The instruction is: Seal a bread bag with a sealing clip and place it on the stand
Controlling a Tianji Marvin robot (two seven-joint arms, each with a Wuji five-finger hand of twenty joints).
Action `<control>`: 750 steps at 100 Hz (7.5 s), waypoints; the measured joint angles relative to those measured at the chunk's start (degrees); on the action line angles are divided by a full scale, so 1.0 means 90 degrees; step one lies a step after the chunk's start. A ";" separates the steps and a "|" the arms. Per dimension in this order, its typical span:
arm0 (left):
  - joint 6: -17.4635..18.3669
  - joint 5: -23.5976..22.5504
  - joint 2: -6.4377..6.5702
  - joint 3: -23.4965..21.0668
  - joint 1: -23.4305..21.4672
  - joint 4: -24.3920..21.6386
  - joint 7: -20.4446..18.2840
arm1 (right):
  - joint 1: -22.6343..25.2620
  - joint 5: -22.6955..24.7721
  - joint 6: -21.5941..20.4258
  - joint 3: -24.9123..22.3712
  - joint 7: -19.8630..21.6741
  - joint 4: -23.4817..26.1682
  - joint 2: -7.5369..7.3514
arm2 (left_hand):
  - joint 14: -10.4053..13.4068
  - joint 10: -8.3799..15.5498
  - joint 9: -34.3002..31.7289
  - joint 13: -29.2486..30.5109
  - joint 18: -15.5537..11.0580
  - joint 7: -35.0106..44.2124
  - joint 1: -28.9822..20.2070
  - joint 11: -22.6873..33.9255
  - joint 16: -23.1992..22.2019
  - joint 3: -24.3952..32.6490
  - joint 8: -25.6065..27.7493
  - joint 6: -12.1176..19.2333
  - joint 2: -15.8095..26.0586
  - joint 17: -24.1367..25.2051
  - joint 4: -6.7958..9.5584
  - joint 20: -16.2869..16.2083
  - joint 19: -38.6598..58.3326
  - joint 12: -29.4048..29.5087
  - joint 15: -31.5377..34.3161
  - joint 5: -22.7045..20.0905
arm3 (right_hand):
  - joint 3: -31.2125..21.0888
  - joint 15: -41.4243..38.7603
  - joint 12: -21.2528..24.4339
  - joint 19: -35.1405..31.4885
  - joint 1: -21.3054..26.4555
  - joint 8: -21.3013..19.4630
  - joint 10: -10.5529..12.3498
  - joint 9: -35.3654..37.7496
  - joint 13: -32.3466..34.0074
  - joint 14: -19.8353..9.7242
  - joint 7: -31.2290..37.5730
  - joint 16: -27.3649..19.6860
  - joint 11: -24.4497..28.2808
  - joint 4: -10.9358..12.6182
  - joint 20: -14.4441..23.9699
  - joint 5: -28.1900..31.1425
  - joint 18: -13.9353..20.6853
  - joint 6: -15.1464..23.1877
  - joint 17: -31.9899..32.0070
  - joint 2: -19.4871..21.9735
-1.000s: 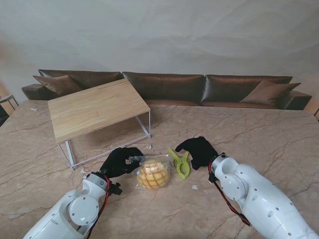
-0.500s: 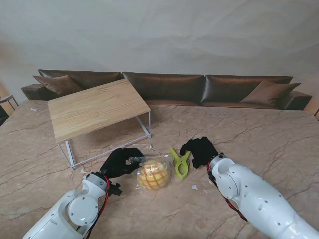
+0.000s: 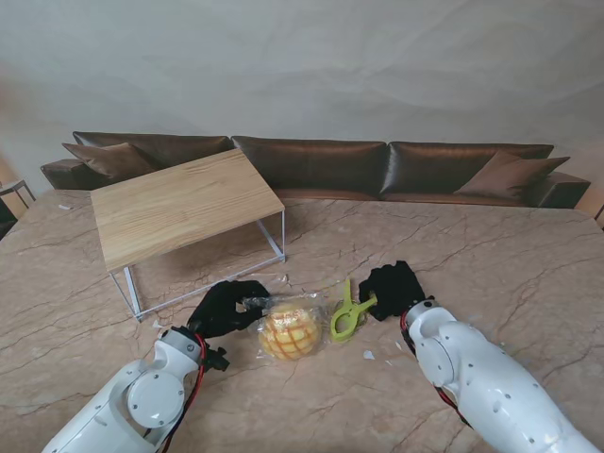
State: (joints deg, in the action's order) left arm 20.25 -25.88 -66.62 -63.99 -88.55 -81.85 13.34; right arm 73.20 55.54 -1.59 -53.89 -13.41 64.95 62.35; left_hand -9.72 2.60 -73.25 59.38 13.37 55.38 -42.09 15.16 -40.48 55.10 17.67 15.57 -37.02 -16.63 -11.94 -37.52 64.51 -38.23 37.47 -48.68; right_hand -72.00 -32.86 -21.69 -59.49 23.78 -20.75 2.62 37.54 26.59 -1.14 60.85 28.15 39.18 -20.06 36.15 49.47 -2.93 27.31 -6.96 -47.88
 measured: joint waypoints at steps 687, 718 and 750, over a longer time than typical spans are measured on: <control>-0.0101 0.0301 -0.0003 0.0400 0.0368 0.0125 -0.0331 | 0.1108 -0.0050 -0.0554 -0.1646 -0.0252 0.2097 -0.0008 | -0.0145 0.0059 0.0095 -0.0008 -0.0079 -0.0003 -0.0020 0.0633 -0.0312 -0.0001 0.1120 0.0000 0.0147 0.0157 0.0000 -0.0162 0.0000 -0.0726 0.0219 0.0291 | -0.0507 -0.5451 -0.3541 -0.4768 -0.0148 -0.5175 -0.0542 0.4184 0.4081 0.0882 0.0602 0.4377 0.2933 0.1385 0.3042 0.2153 -0.2705 -0.2751 -0.6450 -0.2062; -0.0188 0.0364 0.0011 0.0455 0.0462 0.0095 -0.0467 | 0.0645 0.0176 -0.0816 -0.1125 -0.0557 0.2003 -0.0012 | -0.0147 0.0051 0.0090 -0.0008 -0.0075 -0.0003 -0.0004 0.0640 -0.0315 0.0098 0.1091 -0.0049 0.0141 0.0157 -0.0005 -0.0174 0.0000 -0.0740 0.0291 0.0287 | -0.0490 -0.5451 -0.3541 -0.4769 -0.0145 -0.5154 -0.0545 0.4184 0.4081 0.0888 0.0602 0.4377 0.2933 0.1387 0.3074 0.2153 -0.2705 -0.2751 -0.6450 -0.2062; -0.0231 0.0448 0.0013 0.0468 0.0521 0.0095 -0.0559 | 0.0250 0.0858 -0.1215 -0.0484 -0.1004 0.1674 -0.0106 | -0.0147 -0.0001 0.0084 -0.0008 -0.0073 -0.0005 0.0002 0.0704 -0.0316 0.0243 0.1007 -0.0166 0.0137 0.0126 -0.0006 -0.0232 0.0069 -0.0740 0.0360 0.0278 | -0.0488 -0.5451 -0.3541 -0.4770 -0.0145 -0.5152 -0.0547 0.4184 0.4082 0.0890 0.0602 0.4377 0.2933 0.1387 0.3104 0.2153 -0.2705 -0.2751 -0.6450 -0.2062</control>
State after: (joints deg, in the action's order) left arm 18.17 -21.85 -66.50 -59.79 -83.86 -81.00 8.31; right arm 75.45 63.26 -12.53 -58.25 -22.45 80.01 61.39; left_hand -11.04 2.60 -72.49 59.31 12.71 55.34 -42.07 21.50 -43.32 57.28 26.73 14.08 -35.78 -15.49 -11.99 -39.61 65.13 -44.89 40.71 -46.17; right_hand -76.39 -81.93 -53.56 -102.41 22.47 -67.12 -2.31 75.19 63.33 6.87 66.27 67.55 65.58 -7.57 64.08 68.85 -27.28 2.55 -65.01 -66.43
